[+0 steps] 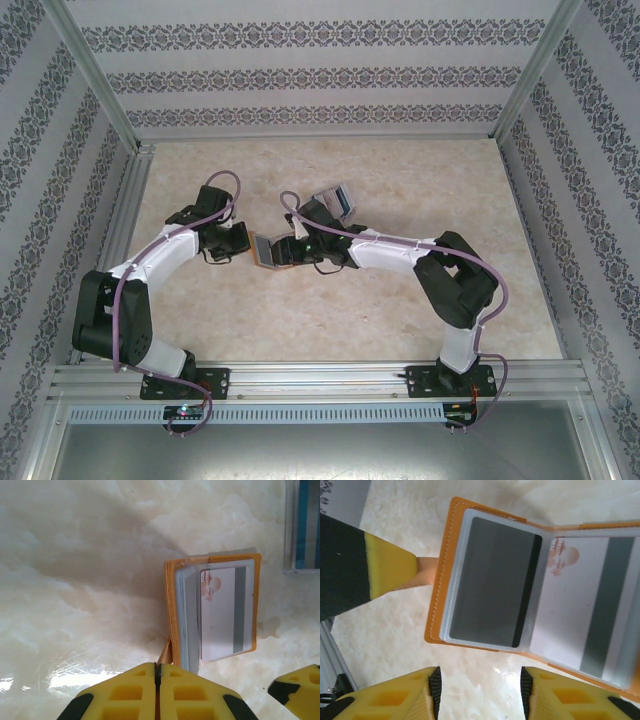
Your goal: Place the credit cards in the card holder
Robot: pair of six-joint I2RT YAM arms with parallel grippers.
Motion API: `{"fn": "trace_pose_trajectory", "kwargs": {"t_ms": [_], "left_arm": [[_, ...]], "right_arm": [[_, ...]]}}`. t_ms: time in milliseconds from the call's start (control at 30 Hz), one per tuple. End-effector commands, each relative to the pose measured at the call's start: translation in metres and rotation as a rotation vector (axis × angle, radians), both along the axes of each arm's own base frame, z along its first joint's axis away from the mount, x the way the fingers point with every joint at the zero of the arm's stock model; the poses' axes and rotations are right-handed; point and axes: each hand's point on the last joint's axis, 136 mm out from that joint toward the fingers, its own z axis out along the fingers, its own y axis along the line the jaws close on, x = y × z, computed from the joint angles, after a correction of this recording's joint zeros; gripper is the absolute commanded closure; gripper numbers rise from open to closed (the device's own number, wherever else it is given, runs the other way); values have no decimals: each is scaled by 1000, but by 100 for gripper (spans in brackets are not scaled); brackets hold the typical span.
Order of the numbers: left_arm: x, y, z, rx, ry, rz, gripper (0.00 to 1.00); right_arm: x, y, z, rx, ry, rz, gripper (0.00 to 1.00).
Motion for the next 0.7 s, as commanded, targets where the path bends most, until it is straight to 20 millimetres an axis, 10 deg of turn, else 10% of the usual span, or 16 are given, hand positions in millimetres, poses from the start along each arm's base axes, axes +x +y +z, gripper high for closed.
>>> {"fn": "trace_pose_trajectory", "kwargs": {"t_ms": [0, 667], "left_arm": [[2, -9, 19, -17, -36, -49, 95], [4, -12, 28, -14, -48, -81, 95]], "right_arm": [[6, 15, 6, 71, 22, 18, 52], [20, 28, -21, 48, 93, 56, 46]]}}
